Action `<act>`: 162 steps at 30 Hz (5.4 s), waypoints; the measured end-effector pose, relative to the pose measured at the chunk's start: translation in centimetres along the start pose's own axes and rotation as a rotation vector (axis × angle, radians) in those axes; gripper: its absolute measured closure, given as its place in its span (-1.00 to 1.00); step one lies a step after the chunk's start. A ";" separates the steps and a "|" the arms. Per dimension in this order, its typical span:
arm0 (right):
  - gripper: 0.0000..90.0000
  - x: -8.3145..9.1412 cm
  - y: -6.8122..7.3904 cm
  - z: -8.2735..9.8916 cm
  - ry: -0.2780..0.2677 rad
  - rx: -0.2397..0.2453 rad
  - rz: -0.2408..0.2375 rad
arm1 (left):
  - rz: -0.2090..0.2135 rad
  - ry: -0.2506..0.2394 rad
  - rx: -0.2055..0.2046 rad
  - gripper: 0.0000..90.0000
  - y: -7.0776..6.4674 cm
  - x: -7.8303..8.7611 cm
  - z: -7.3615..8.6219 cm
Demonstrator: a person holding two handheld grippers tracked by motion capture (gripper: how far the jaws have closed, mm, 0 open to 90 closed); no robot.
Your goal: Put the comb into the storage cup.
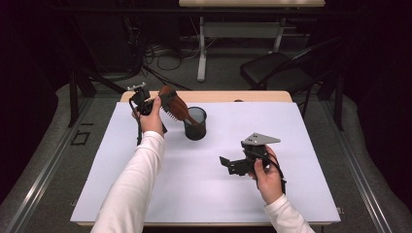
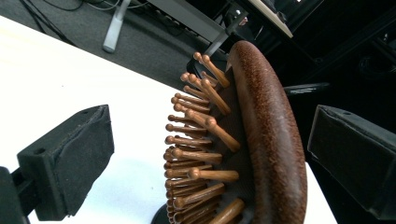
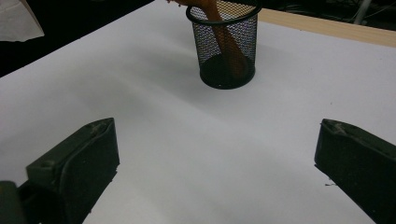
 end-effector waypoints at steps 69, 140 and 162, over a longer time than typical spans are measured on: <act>-1.00 0.1 0.1 -0.1 -0.004 -0.007 -0.002 | -0.067 0.047 -0.385 -0.99 -2.4 4.5 -3.1; -1.00 2.1 -2.1 -1.3 -0.043 -0.029 0.022 | 0.002 0.131 -0.713 -0.99 -4.2 10.4 0.1; -1.00 2.7 -1.9 -0.9 0.003 0.024 0.019 | 0.063 0.156 -0.733 -0.99 -3.9 12.3 2.6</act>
Point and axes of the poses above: each handheld gripper's, and its own axes: x roughly backward along the jaws, z roughly out of its underside, y roughly to its left, the point moved 3 cm from there along -x, roughly forward along the jaws, and after that the axes turned 1 degree about x, right-handed, at the moved point
